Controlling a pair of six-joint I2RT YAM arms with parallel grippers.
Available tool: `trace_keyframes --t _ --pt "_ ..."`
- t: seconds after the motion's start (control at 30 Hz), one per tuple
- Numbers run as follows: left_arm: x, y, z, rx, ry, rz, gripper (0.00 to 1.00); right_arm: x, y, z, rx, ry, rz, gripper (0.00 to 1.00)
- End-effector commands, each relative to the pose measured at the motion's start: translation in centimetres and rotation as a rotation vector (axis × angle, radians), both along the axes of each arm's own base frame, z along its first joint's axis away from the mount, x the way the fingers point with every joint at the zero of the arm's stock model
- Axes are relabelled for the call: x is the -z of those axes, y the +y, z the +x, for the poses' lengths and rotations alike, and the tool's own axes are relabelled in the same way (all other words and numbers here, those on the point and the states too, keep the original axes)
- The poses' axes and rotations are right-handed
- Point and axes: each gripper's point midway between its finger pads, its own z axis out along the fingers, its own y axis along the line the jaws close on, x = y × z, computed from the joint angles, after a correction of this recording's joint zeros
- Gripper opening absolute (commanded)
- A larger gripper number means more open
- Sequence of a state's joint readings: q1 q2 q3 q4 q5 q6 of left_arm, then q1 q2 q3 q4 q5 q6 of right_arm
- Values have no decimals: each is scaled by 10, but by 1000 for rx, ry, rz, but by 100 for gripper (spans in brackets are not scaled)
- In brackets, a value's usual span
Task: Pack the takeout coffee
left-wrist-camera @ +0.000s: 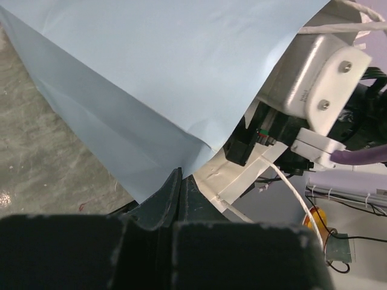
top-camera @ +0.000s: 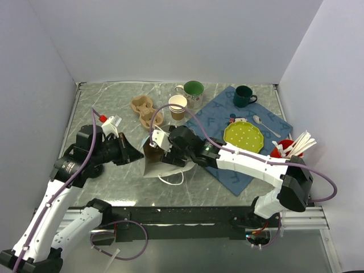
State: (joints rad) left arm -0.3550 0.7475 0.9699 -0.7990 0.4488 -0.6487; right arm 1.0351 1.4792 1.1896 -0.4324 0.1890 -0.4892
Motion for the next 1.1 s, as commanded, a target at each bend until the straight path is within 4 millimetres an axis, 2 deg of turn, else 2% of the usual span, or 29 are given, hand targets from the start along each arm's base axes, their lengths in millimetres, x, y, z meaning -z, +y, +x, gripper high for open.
trace_keyframes --t 0.0,0.17,0.47,0.63,0.73,1.07 --pt "1 6 -9 -22 63 25 1 -43 -1 7 62 -36 95 90" --pt "-3 8 -11 -36 68 28 1 -47 -2 8 79 -25 92 87" --pt "-11 17 -15 -74 86 61 1 -46 2 -2 72 27 92 83" --pt "-9 21 -19 -83 88 82 1 -47 14 -9 49 44 96 81" --pt "-8 28 -20 -100 88 117 1 -47 21 -15 34 65 101 72" --pt "-18 35 -22 -124 83 139 1 -40 44 -36 -19 122 105 71"
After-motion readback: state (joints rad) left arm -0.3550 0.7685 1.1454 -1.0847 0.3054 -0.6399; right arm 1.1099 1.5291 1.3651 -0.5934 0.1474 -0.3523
